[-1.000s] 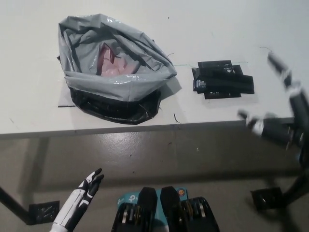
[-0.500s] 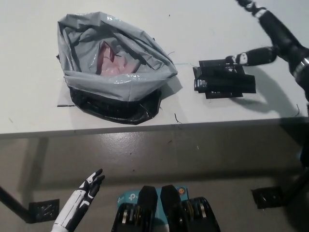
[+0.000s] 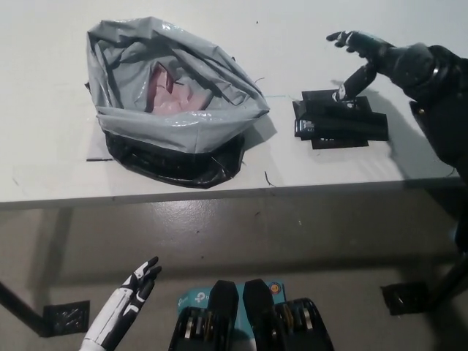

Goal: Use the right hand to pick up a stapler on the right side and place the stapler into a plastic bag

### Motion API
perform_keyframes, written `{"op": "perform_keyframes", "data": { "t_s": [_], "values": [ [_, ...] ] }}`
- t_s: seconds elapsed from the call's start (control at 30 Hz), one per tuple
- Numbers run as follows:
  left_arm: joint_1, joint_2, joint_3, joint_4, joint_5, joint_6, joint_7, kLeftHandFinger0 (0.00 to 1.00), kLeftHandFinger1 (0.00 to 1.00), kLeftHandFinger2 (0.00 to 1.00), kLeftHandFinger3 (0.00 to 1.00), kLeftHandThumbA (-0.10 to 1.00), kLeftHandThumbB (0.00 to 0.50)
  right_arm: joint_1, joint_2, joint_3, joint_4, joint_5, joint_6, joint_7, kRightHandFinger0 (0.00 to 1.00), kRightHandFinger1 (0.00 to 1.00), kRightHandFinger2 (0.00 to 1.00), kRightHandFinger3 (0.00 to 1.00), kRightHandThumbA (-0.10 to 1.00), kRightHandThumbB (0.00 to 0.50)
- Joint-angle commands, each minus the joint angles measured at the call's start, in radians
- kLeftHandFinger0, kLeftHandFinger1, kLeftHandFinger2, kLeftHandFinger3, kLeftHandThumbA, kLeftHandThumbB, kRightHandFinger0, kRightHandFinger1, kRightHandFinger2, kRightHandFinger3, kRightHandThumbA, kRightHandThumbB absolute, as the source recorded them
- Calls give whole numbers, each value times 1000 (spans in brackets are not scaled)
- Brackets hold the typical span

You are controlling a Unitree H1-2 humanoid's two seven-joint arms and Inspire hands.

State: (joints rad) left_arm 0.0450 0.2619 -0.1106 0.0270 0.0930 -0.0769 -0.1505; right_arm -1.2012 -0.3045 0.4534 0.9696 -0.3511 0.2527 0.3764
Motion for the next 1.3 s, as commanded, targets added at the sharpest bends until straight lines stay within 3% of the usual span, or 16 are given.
{"op": "perform_keyframes", "data": {
  "t_s": [0.0, 0.23, 0.7, 0.77, 0.83, 0.87, 0.93, 0.97, 1.0, 1.03, 1.07, 1.1, 1.13, 1.17, 1.23, 1.27],
  "values": [
    [-7, 10, -5, -30, 12, -37, -15, 1000, 1000, 1000, 1000, 1000, 216, -98, 31, 52, 108, -73, -67, -6, 1000, 1000, 1000, 1000, 975, 396],
    [-6, 13, -4, -36, 9, -35, -17, 1000, 1000, 1000, 1000, 1000, 208, -107, 66, 85, 231, -94, -124, -49, 1000, 1000, 1000, 1000, 1000, 429],
    [-6, 17, 0, -46, 8, -30, -28, 1000, 1000, 1000, 1000, 1000, 213, -74, 101, 93, 346, -120, -160, -125, 1000, 1000, 1000, 1000, 1000, 446],
    [-7, 16, 1, -42, 9, -34, -28, 1000, 1000, 1000, 1000, 1000, 220, -70, 102, 94, 354, -124, -161, -141, 1000, 1000, 1000, 1000, 994, 435],
    [-9, 15, 1, -41, 13, -36, -27, 1000, 1000, 1000, 1000, 1000, 222, -60, 101, 89, 352, -128, -166, -183, 1000, 1000, 1000, 1000, 950, 383],
    [-10, 15, 1, -41, 13, -35, -27, 1000, 1000, 1000, 1000, 1000, 221, -57, 102, 83, 352, -127, -167, -202, 1000, 1000, 1000, 1000, 916, 402],
    [-12, 15, 1, -42, 11, -35, -29, 1000, 1000, 1000, 1000, 1000, 212, -49, 102, 57, 360, -111, -183, -261, 1000, 1000, 1000, 1000, 753, 326],
    [-14, 16, 1, -45, 9, -27, -31, 1000, 1000, 1000, 1000, 1000, 212, -42, 102, 37, 364, -99, -202, -322, 798, 801, 812, 967, 552, 249],
    [-15, 16, 1, -47, 11, -22, -31, 1000, 1000, 1000, 1000, 1000, 212, -38, 103, 28, 365, -98, -212, -356, 598, 657, 809, 932, 499, 256],
    [-16, 16, 0, -46, 11, -24, -32, 1000, 1000, 1000, 1000, 1000, 205, -35, 102, 29, 365, -103, -217, -380, 304, 428, 565, 676, 354, 227],
    [-17, 16, 0, -45, 12, -26, -32, 1000, 1000, 1000, 1000, 1000, 203, -33, 102, 31, 366, -111, -223, -404, 181, 341, 473, 566, 282, 216],
    [-19, 16, 0, -43, 10, -27, -33, 1000, 1000, 1000, 1000, 1000, 213, -31, 101, 30, 364, -115, -232, -425, 44, 187, 280, 381, 163, 161],
    [-22, 18, 1, -41, 7, -28, -35, 1000, 1000, 1000, 1000, 1000, 222, -28, 99, 28, 362, -117, -246, -452, 2, 123, 280, 339, -51, 171],
    [-23, 18, 2, -41, 6, -27, -36, 1000, 1000, 1000, 1000, 1000, 223, -26, 98, 25, 361, -116, -254, -466, 0, 135, 306, 343, -79, 170],
    [-26, 19, 1, -39, 12, -29, -35, 1000, 1000, 1000, 1000, 1000, 224, -22, 94, 18, 361, -112, -270, -487, 41, 199, 366, 395, 3, 192],
    [-27, 20, 0, -39, 15, -29, -35, 1000, 1000, 1000, 1000, 1000, 219, -18, 91, 14, 361, -108, -281, -498, 8, 182, 356, 386, 62, 199]
  ]
}}
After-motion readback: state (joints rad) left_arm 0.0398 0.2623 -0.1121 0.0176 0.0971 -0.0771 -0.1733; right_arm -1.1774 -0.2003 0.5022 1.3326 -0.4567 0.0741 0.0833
